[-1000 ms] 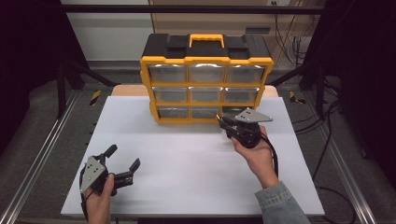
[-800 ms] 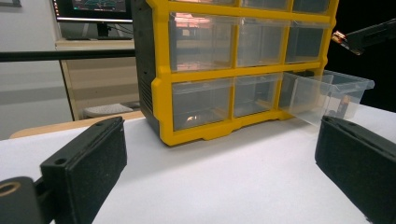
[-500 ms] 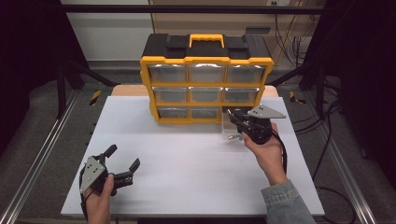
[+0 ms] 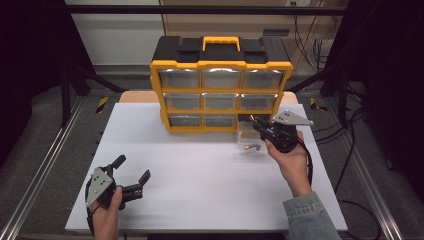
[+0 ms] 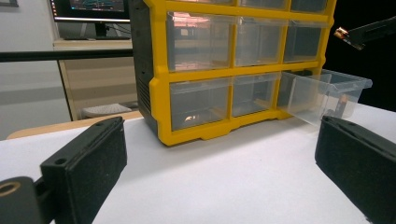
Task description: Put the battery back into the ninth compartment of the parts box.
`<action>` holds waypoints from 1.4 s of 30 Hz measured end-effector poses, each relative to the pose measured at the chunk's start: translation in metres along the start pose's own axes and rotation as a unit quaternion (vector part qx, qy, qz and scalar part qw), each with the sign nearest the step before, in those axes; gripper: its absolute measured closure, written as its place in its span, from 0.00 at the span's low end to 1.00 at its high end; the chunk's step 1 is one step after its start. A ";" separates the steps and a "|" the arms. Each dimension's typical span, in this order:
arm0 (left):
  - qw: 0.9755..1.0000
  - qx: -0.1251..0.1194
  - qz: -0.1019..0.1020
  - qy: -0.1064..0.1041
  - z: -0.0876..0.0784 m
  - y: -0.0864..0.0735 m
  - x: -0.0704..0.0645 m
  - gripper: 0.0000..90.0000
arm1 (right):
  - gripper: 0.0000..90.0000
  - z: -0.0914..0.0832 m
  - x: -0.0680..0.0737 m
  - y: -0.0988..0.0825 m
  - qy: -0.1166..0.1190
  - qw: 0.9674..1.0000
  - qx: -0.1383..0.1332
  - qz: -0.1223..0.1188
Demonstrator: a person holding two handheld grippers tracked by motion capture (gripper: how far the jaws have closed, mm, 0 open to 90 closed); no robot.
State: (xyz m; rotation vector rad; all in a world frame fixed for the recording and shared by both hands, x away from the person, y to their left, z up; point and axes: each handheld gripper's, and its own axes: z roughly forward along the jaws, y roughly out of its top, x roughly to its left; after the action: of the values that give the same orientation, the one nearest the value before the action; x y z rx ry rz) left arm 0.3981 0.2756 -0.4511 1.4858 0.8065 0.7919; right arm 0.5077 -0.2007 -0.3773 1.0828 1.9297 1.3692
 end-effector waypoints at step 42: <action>1.000 0.004 0.004 -0.005 0.002 0.000 -0.001 0.02 | 0.23 0.015 -0.016 -0.014 -0.040 0.999 0.026 0.024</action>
State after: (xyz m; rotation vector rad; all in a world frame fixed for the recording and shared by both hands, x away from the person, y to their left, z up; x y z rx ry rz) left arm 0.3987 0.2737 -0.4514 1.4989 0.7979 0.7876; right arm 0.5242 -0.2087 -0.3959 1.1979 1.9019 1.2876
